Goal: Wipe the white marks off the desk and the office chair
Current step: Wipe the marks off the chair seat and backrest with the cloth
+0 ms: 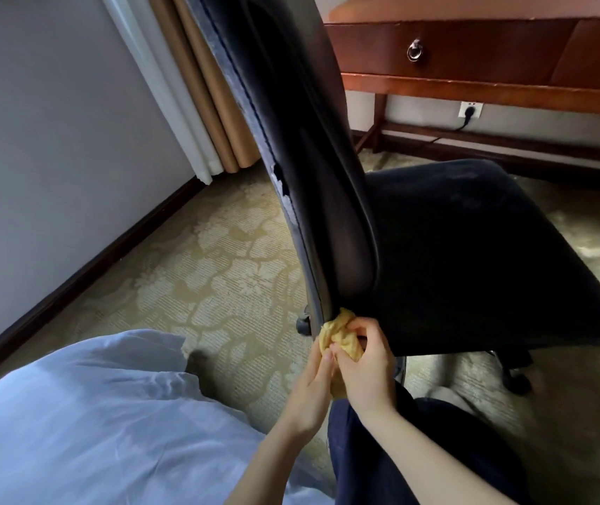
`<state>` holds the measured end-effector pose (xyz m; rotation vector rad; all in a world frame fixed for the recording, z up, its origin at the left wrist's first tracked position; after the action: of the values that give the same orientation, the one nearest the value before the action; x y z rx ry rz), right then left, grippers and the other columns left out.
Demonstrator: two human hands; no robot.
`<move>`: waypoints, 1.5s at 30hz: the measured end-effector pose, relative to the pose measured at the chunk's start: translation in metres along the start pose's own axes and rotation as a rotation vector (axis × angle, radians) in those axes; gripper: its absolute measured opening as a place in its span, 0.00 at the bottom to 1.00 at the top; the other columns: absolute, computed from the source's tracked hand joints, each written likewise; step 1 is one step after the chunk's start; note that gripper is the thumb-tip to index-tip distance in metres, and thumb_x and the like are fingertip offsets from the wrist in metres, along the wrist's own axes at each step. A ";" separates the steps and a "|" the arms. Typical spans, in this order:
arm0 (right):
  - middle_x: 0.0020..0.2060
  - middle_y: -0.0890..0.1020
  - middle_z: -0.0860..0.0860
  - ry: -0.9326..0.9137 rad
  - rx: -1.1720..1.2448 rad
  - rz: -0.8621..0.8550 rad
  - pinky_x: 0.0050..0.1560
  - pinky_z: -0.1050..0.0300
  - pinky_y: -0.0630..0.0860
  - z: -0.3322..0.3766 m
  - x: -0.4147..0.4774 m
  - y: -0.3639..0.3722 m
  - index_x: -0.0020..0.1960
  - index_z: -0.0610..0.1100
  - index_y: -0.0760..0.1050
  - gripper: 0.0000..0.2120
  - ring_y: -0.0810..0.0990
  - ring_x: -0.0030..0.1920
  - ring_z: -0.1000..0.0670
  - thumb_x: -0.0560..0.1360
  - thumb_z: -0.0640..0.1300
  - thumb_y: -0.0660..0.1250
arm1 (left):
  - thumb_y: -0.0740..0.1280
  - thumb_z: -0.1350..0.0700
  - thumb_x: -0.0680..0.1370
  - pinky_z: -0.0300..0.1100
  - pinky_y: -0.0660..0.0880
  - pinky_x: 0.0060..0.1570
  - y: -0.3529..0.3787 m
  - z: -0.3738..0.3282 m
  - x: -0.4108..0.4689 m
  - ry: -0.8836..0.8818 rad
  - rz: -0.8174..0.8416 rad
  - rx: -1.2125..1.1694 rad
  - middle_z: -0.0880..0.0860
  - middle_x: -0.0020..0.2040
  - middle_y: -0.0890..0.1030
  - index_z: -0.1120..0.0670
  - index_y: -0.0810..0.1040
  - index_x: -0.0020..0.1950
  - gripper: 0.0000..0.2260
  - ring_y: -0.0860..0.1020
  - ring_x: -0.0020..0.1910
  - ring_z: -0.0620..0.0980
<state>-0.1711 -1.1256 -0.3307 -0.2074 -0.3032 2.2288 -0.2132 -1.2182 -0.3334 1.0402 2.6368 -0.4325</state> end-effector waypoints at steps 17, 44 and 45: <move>0.48 0.80 0.56 -0.195 0.169 0.119 0.48 0.55 0.78 0.143 -0.027 -0.124 0.51 0.57 0.72 0.13 0.80 0.49 0.55 0.71 0.46 0.72 | 0.65 0.52 0.78 0.38 0.77 0.40 0.009 -0.145 -0.077 0.376 -0.015 0.114 0.48 0.42 0.79 0.50 0.75 0.51 0.03 0.77 0.38 0.41; 0.47 0.81 0.54 -0.366 0.325 0.125 0.53 0.50 0.77 0.303 0.145 -0.239 0.58 0.65 0.70 0.21 0.82 0.49 0.54 0.72 0.47 0.71 | 0.61 0.58 0.80 0.44 0.80 0.49 0.058 -0.390 0.011 0.553 0.040 0.009 0.50 0.50 0.80 0.46 0.72 0.58 0.10 0.81 0.49 0.48; 0.48 0.81 0.54 -0.370 0.297 0.159 0.53 0.52 0.77 0.306 0.149 -0.241 0.60 0.68 0.69 0.23 0.81 0.50 0.54 0.72 0.47 0.71 | 0.60 0.58 0.80 0.47 0.80 0.51 0.059 -0.395 0.013 0.533 0.063 0.018 0.50 0.51 0.81 0.46 0.72 0.58 0.10 0.81 0.50 0.48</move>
<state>-0.1619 -0.9083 0.0249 0.3546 -0.1519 2.4308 -0.2368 -1.0228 0.0147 1.4010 3.0433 -0.1801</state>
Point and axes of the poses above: each hand's wrist, its own x-axis towards the middle knuckle, its own y-axis out of the palm, z = x × y, the point moved 4 cm from there along x, towards the middle knuckle
